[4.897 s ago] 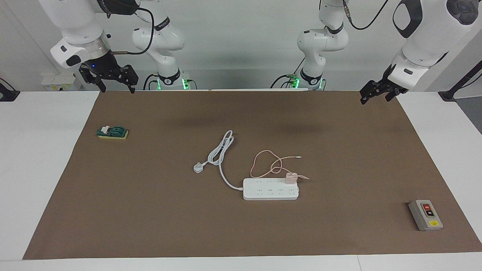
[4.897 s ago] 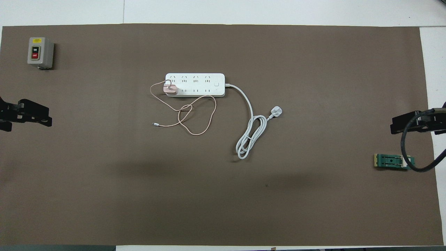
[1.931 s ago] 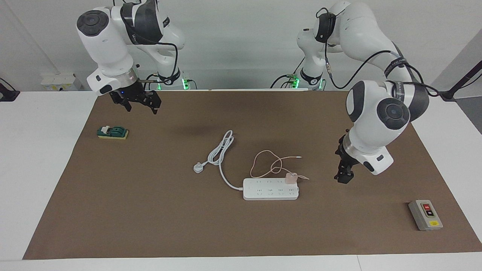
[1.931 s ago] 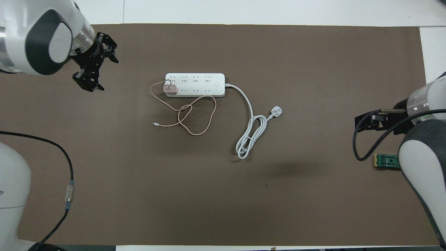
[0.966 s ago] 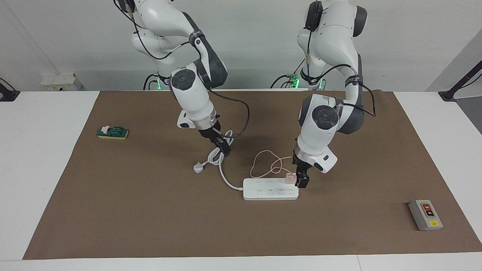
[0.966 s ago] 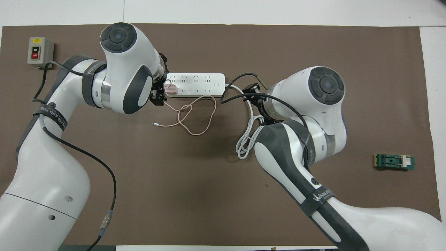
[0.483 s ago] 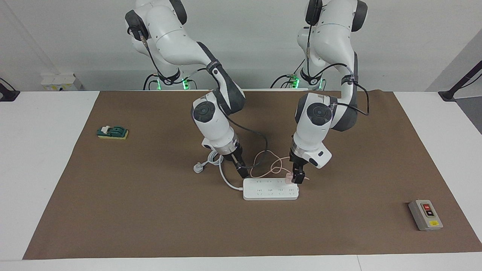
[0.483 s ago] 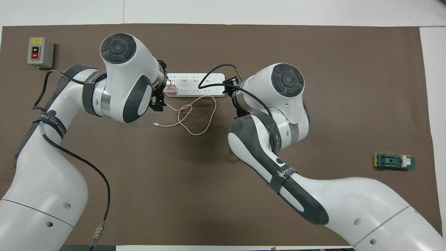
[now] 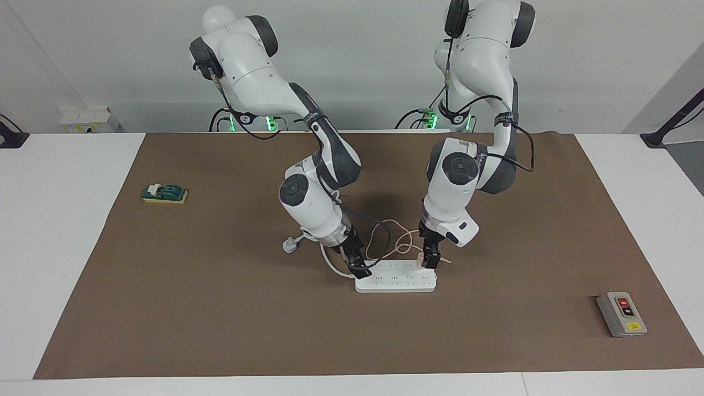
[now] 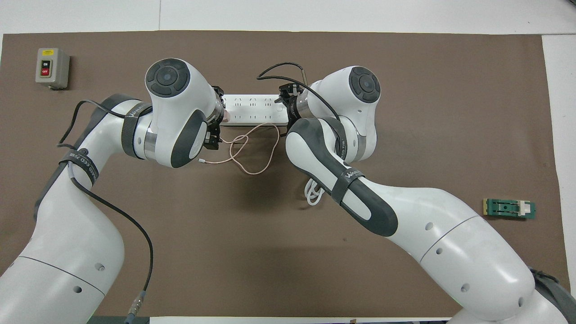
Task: Unplug charger and place it aside
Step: 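Grasp the pink charger with the left gripper while the right gripper holds the strip, then pull the pink charger out and carry it toward the switch box with the left gripper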
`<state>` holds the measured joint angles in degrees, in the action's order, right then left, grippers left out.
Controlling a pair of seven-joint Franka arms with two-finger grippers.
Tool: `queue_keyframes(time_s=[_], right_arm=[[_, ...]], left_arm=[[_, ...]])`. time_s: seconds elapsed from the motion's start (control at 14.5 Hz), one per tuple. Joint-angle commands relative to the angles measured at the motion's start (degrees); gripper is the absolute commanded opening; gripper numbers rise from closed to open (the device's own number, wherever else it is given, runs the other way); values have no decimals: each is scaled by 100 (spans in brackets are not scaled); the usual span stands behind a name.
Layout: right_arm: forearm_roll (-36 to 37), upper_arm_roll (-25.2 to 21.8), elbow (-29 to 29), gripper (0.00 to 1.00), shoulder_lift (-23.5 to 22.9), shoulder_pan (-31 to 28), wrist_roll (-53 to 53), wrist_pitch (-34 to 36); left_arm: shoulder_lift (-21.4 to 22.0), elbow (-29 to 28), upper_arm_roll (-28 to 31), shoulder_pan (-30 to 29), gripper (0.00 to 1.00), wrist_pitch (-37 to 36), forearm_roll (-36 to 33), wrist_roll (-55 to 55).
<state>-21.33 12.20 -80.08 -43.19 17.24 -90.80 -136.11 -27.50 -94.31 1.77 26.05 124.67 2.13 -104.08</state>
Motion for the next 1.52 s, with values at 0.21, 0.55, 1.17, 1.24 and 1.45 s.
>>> queue_keyframes(time_s=[0.21,0.55,1.17,1.24,1.45], right_arm=[[-82,-60,1161,100,-858,43,-245,296],[-64,-60,1143,69,-972,61,-237,120],[-135,-60,1056,37,-990,69,-228,-214],[-135,-60,1055,37,-990,69,-228,-214],[-135,-60,1038,37,-990,61,-228,-214]], left_arm=[[16,-149,96,32,95,417,-98,-95],[7,-149,96,32,72,479,-98,-95],[7,-140,96,32,0,585,-177,-104],[7,-131,96,32,0,585,-195,-95],[16,148,104,-47,0,209,-195,-42]])
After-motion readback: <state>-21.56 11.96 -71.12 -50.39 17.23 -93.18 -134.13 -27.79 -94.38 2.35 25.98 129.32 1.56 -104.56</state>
